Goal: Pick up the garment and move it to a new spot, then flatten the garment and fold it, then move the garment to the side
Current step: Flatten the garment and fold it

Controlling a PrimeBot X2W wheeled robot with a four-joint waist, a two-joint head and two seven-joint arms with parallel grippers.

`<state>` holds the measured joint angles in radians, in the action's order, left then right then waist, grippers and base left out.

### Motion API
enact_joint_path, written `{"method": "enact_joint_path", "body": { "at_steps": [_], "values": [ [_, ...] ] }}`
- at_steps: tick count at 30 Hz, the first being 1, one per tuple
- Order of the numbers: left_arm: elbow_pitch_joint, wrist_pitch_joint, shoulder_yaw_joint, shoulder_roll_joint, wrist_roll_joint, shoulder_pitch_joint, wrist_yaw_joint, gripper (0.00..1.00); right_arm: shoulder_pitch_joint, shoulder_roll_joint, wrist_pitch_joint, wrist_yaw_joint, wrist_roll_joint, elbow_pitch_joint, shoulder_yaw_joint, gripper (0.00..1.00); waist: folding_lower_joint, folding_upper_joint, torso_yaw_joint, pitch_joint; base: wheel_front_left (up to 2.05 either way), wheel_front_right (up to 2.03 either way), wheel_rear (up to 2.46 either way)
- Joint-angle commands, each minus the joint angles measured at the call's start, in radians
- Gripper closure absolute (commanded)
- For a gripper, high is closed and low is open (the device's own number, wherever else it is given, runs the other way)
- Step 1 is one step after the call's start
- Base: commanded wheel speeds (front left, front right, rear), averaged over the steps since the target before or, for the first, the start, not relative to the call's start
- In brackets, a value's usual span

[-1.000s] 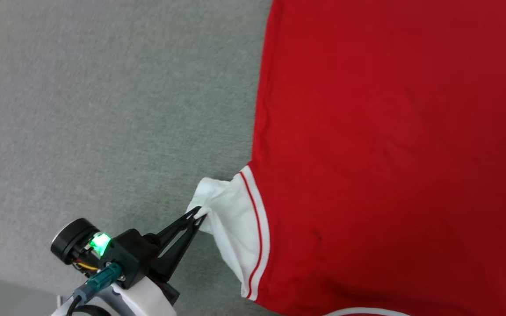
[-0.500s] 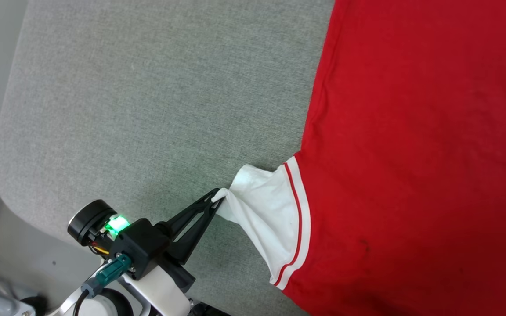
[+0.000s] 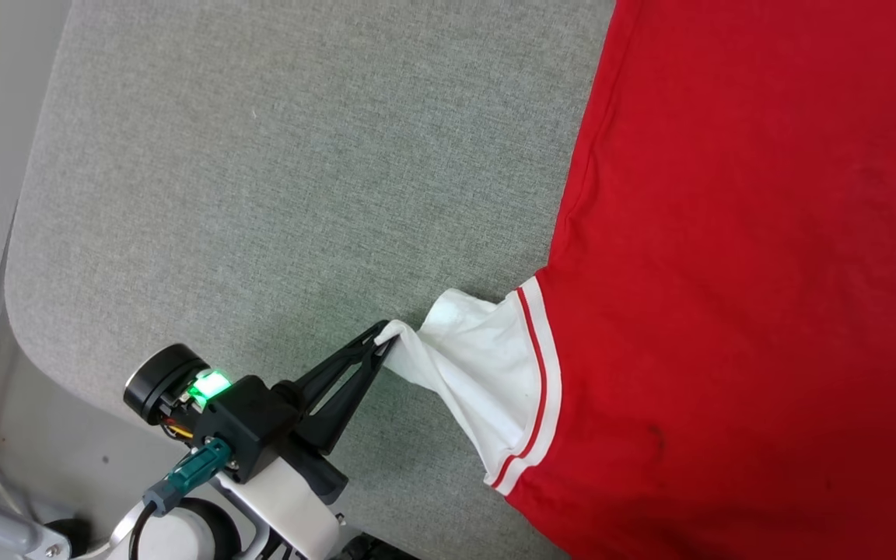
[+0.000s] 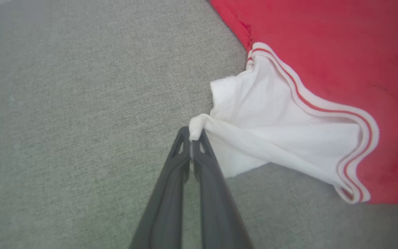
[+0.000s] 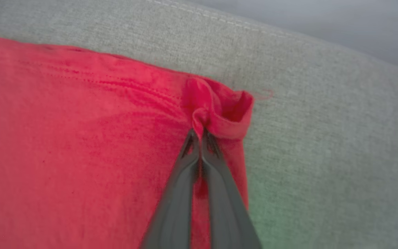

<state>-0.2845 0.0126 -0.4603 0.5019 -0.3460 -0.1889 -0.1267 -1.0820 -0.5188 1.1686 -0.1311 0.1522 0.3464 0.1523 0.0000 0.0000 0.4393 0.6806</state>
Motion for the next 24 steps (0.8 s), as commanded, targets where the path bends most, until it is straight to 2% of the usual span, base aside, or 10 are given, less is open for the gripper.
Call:
{"method": "enact_joint_path", "body": {
  "at_steps": [1, 12, 24],
  "values": [
    [0.005, -0.007, 0.004, 0.002, 0.003, -0.009, 0.006, 1.0, 0.05, -0.009, 0.003, 0.001, 0.006, 0.029, -0.005, 1.0, 0.0, 0.0, -0.012, -0.017, 0.0, 0.0, 0.0],
    [0.012, 0.006, 0.019, 0.018, 0.009, 0.012, 0.038, 1.0, 0.178, -0.013, -0.056, 0.001, 0.043, 0.078, 0.003, 1.0, 0.0, 0.0, -0.092, -0.147, 0.0, 0.0, 0.0],
    [0.003, 0.025, 0.044, 0.035, -0.002, 0.101, 0.112, 1.0, 0.511, 0.019, -0.116, 0.001, 0.2, 0.02, -0.037, 1.0, 0.0, 0.0, -0.238, -0.36, 0.0, 0.0, 0.0]
  ]
}}
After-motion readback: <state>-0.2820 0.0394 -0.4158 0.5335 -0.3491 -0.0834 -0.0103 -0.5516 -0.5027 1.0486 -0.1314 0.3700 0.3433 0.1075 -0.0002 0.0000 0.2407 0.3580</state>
